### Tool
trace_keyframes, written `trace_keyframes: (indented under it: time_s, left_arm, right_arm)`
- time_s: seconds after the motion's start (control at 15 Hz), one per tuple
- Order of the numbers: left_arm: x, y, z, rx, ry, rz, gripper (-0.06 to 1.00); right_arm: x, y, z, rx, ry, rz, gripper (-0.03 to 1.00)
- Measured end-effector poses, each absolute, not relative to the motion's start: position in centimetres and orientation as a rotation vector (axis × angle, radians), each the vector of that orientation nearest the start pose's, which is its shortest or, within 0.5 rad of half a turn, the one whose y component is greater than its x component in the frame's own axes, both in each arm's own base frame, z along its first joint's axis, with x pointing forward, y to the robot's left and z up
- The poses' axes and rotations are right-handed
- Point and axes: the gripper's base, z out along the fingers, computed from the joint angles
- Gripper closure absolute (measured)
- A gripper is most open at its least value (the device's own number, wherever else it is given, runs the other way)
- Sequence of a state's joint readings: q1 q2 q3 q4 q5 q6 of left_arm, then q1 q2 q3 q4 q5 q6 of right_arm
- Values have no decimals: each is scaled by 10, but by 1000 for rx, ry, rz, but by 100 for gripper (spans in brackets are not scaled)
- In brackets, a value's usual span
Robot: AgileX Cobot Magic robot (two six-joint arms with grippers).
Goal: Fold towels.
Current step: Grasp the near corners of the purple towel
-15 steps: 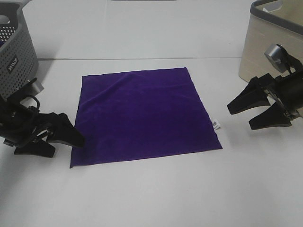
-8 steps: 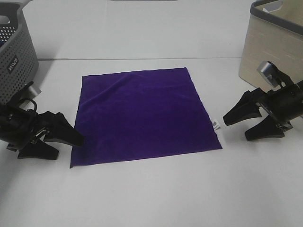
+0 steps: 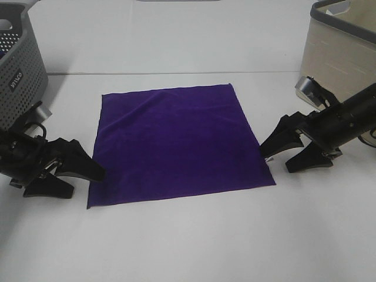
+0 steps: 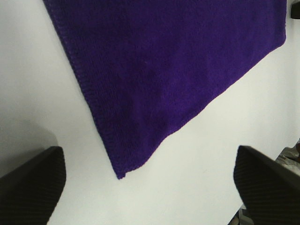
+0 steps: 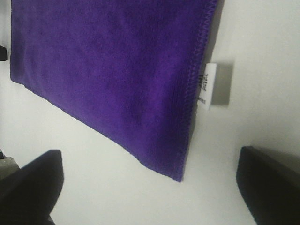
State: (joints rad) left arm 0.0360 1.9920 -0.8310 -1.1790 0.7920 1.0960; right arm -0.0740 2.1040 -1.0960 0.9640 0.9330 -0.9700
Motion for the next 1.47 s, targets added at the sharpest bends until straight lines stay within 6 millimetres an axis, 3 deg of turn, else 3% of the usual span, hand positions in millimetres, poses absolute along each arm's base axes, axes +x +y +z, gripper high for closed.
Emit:
trace_keyframes:
  time_s: [0.53, 0.67, 0.87, 1.0, 1.13, 1.33, 1.4, 1.47]
  left_arm:
    - [301, -50, 87, 90, 2801, -1051, 5]
    - [301, -60, 86, 92, 2820, -1022, 5]
    - [311, -98, 83, 168, 2854, -972, 13]
    - [321, -127, 80, 173, 2904, -978, 20]
    - [331, -139, 79, 164, 2974, -916, 35]
    - [338, -139, 77, 234, 3018, -801, 79]
    - [340, -139, 77, 256, 3021, -794, 89]
    - [341, -139, 77, 263, 3023, -793, 93]
  right_arm:
    - [349, 34, 92, -225, 2843, 1052, -1]
    - [350, 37, 89, -184, 2858, 1044, 1]
    - [352, 74, 78, -215, 2876, 1015, 11]
    - [349, 107, 73, -300, 2883, 950, 27]
    - [346, 124, 69, -380, 2894, 851, 52]
    - [345, 125, 65, -358, 2919, 814, 90]
    - [345, 125, 65, -350, 2922, 815, 94]
    - [345, 125, 65, -342, 2925, 818, 94]
